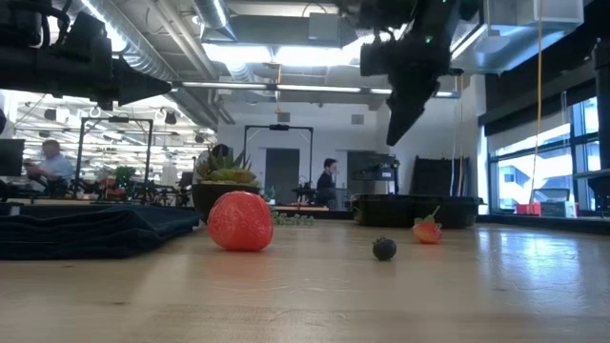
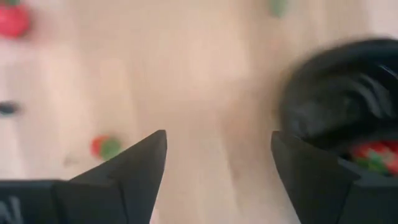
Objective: Pick and placing Produce into tupperware
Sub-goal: Put the strawberry into the black container
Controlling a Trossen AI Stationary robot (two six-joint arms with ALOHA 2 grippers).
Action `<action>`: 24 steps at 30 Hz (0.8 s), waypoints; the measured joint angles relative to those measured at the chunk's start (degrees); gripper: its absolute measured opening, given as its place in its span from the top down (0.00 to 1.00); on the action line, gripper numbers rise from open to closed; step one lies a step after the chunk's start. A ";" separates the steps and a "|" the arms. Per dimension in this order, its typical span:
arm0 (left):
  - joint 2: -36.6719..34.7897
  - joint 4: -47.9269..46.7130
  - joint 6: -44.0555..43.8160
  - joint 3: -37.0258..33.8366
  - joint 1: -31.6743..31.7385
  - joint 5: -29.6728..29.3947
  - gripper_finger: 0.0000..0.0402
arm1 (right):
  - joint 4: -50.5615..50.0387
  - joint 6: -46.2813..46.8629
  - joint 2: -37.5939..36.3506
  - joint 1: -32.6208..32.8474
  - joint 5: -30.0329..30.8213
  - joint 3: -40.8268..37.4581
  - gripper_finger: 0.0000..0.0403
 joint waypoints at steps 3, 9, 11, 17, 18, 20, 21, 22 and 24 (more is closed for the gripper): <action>0.01 -0.01 -0.01 0.01 -0.01 0.00 0.93 | 0.92 -0.99 0.61 3.20 0.06 0.00 0.28; 0.02 0.00 -0.02 -0.02 -0.02 0.00 0.95 | 4.73 2.40 2.44 7.77 0.21 0.00 0.28; 0.00 -0.02 -0.02 0.01 0.00 0.00 0.96 | 4.67 2.32 3.53 9.14 0.18 -0.02 0.28; 0.02 -0.02 -0.02 -0.01 -0.01 0.00 0.98 | 4.93 2.40 8.19 13.23 0.22 -0.02 0.28; 0.02 -0.02 -0.02 -0.01 -0.01 0.00 0.99 | 4.83 2.73 9.01 13.86 0.21 -0.02 0.28; 0.01 -0.02 -0.02 0.00 0.00 0.00 0.99 | 4.69 3.34 10.79 14.83 0.17 -0.02 0.28; 0.02 -0.02 -0.02 -0.02 0.00 0.00 1.00 | 4.66 3.53 11.66 15.27 0.18 -0.04 0.28; 0.00 -0.01 -0.02 -0.01 0.00 0.00 1.00 | 4.60 3.63 12.54 15.69 0.20 -0.06 0.28; 0.02 -0.02 -0.02 0.00 0.00 0.00 1.00 | 4.58 3.65 13.80 16.51 0.26 -0.07 0.28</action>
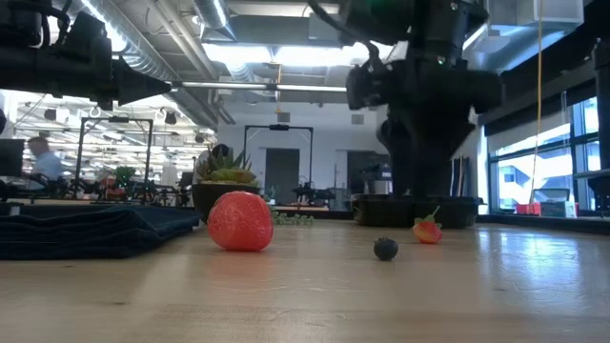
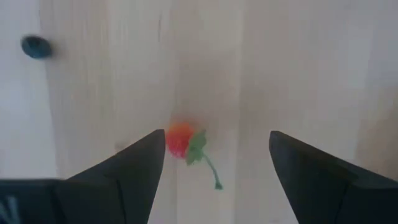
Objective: Pick and placing Produce into tupperware
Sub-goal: Put the strawberry into the black container
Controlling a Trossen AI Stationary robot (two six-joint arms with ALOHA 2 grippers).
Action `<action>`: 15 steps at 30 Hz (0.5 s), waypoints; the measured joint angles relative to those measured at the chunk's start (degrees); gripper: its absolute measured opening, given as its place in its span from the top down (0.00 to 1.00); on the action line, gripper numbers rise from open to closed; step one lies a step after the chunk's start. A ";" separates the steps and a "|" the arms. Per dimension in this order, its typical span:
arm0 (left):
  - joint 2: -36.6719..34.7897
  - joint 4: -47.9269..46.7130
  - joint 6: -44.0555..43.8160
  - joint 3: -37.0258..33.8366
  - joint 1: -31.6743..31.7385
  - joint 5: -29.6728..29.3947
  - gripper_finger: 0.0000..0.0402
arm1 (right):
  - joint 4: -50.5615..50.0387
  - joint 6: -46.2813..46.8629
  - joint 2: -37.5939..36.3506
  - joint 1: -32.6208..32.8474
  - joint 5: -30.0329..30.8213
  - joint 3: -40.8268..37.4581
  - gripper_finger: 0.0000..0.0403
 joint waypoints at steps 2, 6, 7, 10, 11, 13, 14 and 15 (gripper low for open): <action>-0.01 0.00 0.01 -0.01 0.00 0.00 0.99 | 0.02 -0.01 1.13 0.87 -0.03 0.00 0.28; 0.00 0.01 0.00 -0.01 0.00 0.00 0.96 | 0.01 -0.09 3.04 2.03 -0.15 -0.02 0.28; 0.00 0.00 0.00 0.00 0.00 0.00 0.96 | 0.00 -0.15 3.51 2.18 -0.13 -0.02 0.28; -0.01 0.00 0.02 0.00 0.00 0.00 0.94 | 0.19 -0.24 4.99 2.50 -0.03 -0.02 0.28; -0.02 0.00 0.00 0.00 -0.01 0.00 0.93 | 0.23 -0.24 5.48 2.51 -0.04 -0.02 0.28; 0.00 0.00 0.01 -0.02 -0.01 0.00 0.92 | 0.26 -0.24 6.57 2.50 -0.04 -0.02 0.28; -0.02 0.00 0.02 0.00 -0.02 0.00 0.91 | 0.26 -0.26 7.10 2.50 -0.24 -0.02 0.28; -0.02 0.00 0.00 0.00 0.00 0.00 0.91 | 0.23 -0.41 7.30 2.50 -0.23 0.04 0.29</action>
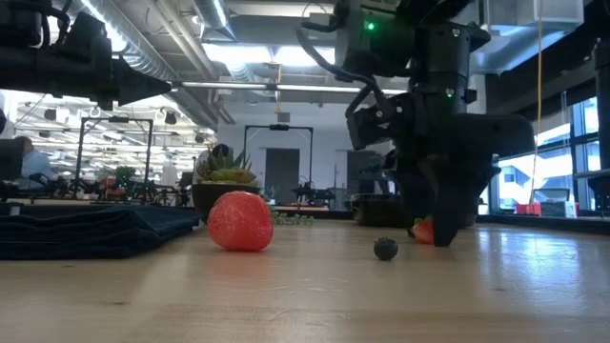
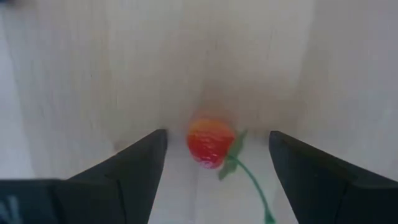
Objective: Pick and placing Produce into tupperware
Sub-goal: Put the strawberry into the black container
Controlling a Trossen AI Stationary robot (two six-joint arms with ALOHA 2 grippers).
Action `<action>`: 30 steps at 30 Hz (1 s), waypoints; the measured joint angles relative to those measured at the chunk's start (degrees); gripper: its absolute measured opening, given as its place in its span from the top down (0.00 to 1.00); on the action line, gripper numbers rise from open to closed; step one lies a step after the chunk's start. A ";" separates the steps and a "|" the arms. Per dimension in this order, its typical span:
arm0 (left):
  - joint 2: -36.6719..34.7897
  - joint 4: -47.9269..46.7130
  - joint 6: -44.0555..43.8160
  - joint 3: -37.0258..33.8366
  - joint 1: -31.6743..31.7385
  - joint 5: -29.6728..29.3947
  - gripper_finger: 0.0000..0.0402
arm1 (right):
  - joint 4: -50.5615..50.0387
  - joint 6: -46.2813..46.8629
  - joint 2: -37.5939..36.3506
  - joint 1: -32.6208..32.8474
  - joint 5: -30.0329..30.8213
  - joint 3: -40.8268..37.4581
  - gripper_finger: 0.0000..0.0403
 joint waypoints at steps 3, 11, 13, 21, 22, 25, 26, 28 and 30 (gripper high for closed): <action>0.02 0.00 0.02 0.00 0.00 0.00 0.89 | -0.09 -0.18 0.62 0.00 -0.21 0.20 0.31; 0.02 0.00 0.02 0.00 0.00 0.00 0.86 | 0.00 -0.24 0.55 0.02 -0.27 0.13 0.48; 0.01 0.00 0.02 -0.01 -0.01 0.00 0.85 | 0.02 -0.32 0.57 0.02 -0.28 0.13 0.53; 0.02 0.00 0.02 0.00 0.00 0.00 0.83 | 0.04 -1.72 0.62 -0.07 -0.15 0.07 0.69; 0.01 0.00 0.02 0.00 -0.01 0.00 0.83 | 0.02 -1.74 0.62 -0.07 -0.09 0.07 0.71; 0.00 0.02 0.02 0.00 -0.02 0.00 0.84 | -0.34 -1.71 0.29 -0.48 -0.14 0.07 0.75; 0.02 0.00 0.02 0.00 -0.02 -0.02 0.85 | -0.92 -1.48 0.01 -0.84 -0.28 0.20 0.75; 0.00 0.00 0.02 0.00 0.00 0.00 0.86 | -3.25 -1.24 -0.57 -2.05 0.45 0.53 0.75; 0.01 0.02 0.02 0.00 -0.01 -0.02 0.87 | -4.96 -1.12 -2.12 -3.88 0.98 0.82 0.74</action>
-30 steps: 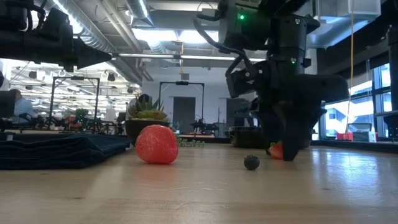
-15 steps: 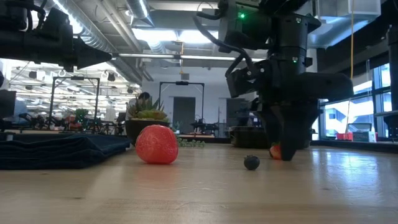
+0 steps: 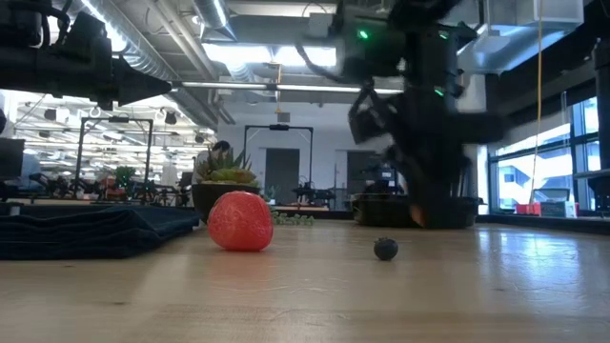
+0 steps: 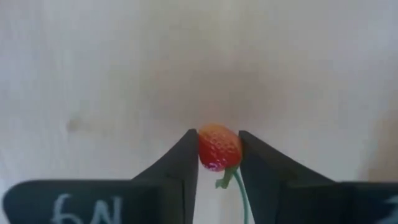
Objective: Pick and placing Produce into tupperware
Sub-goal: Put the strawberry into the black container
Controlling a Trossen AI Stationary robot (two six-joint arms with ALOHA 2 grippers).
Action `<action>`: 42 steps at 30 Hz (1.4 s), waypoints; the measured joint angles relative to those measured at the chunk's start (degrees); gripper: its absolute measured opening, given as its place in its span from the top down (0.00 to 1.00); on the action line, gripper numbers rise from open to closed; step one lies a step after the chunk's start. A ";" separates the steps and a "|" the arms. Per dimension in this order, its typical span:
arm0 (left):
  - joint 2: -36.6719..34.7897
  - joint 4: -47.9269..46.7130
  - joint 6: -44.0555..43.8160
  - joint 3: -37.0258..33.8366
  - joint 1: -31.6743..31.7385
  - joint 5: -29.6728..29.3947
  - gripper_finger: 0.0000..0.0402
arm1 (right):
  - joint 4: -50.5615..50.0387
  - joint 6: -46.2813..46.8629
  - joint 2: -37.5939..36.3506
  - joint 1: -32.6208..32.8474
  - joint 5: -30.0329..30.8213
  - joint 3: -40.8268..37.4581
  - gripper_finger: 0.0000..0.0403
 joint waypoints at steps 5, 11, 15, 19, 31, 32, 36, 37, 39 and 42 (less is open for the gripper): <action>0.01 -0.01 0.00 -0.02 -0.01 0.02 0.90 | -2.72 -0.31 -4.21 -6.26 -0.57 1.14 0.72; 0.00 0.01 0.00 -0.01 0.01 0.00 0.93 | -2.41 -3.02 -9.06 -15.69 -0.52 2.16 0.74; -0.01 -0.02 0.00 -0.02 0.01 -0.25 0.94 | -3.19 -3.26 -11.08 -22.63 -0.68 2.20 0.72; -0.01 -0.02 0.00 -0.01 0.01 -0.44 0.96 | -6.73 -3.33 -11.14 -29.35 -0.58 2.18 0.70; -0.01 -0.02 0.00 0.00 0.00 -1.44 1.00 | -5.88 -5.53 -10.93 -40.39 -0.72 1.85 0.72; 0.01 -0.02 0.00 -0.02 0.01 -1.44 1.00 | -5.89 -5.79 -10.93 -40.79 -0.74 1.85 0.71; 0.01 -0.02 0.00 -0.01 0.01 -1.46 0.98 | -5.89 -6.16 -10.93 -41.99 -0.72 1.85 0.69; -0.01 -0.02 0.00 -0.02 0.01 -1.46 0.97 | -5.91 -6.14 -10.93 -42.15 -0.74 1.85 0.69; 0.00 -0.02 0.00 0.00 0.00 -1.46 0.96 | -5.91 -6.14 -10.93 -42.35 -0.74 1.85 0.69; 0.00 -0.02 0.00 -0.01 0.00 -1.48 0.95 | -5.91 -6.11 -10.93 -42.37 -0.74 1.85 0.69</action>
